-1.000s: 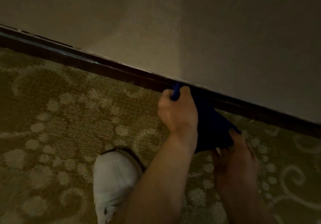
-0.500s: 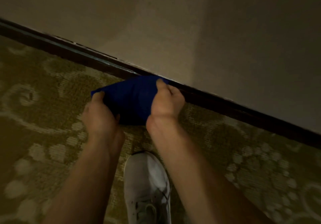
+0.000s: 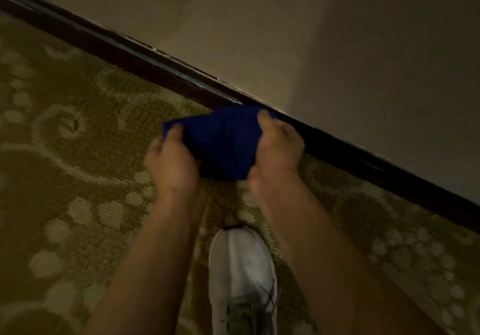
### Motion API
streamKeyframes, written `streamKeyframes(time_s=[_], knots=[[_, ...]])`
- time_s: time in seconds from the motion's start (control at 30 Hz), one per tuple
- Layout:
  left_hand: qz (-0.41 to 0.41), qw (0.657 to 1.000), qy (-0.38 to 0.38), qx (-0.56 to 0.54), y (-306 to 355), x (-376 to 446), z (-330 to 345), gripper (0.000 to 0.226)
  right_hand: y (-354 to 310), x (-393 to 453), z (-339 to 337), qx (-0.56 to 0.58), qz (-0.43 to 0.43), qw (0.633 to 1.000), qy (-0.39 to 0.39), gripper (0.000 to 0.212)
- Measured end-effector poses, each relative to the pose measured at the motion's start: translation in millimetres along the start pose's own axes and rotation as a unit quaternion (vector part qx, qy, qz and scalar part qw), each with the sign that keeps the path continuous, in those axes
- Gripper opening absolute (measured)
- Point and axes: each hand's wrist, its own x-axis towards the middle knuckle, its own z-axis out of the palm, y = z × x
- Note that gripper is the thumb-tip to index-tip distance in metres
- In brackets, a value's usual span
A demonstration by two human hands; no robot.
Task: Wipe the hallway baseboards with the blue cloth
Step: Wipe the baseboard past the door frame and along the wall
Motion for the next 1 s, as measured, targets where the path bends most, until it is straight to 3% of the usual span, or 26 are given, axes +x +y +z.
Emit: streamKeyframes(time_s=[0.1,0.2,0.27,0.37,0.53,0.7,0.77,0.83,0.9,1.0], knots=[[0.045,0.997,0.023,-0.051,34,29,-32,0.010,14,-18,32,-0.009,0.059,0.992,-0.113,0.014],[0.109,0.989,-0.003,-0.098,61,57,-62,0.026,33,-31,34,0.011,0.093,0.976,-0.196,0.002],[0.112,0.988,-0.063,-0.084,71,70,-71,0.035,44,-30,32,0.006,0.112,0.978,-0.174,0.004],[0.012,0.988,-0.156,0.016,72,74,-63,0.026,59,-18,33,0.029,0.162,0.982,-0.089,0.029],[0.009,0.989,-0.119,0.092,73,91,-41,0.037,72,-8,35,0.026,0.172,0.982,-0.070,0.040],[0.041,0.990,-0.108,0.079,65,95,-27,0.014,71,-1,40,0.020,0.146,0.988,-0.038,0.016],[0.052,0.989,-0.106,0.086,64,99,-20,0.016,70,-3,42,0.013,0.128,0.990,-0.055,0.004],[0.044,0.989,-0.112,0.089,66,98,-17,0.024,73,-5,38,0.012,0.094,0.994,-0.062,0.014],[0.003,0.988,-0.135,0.079,69,89,-23,0.040,70,-11,35,0.001,0.077,0.994,-0.082,0.010],[-0.013,0.983,-0.160,0.094,82,69,-50,0.023,59,-29,31,-0.042,0.053,0.989,-0.132,0.022]])
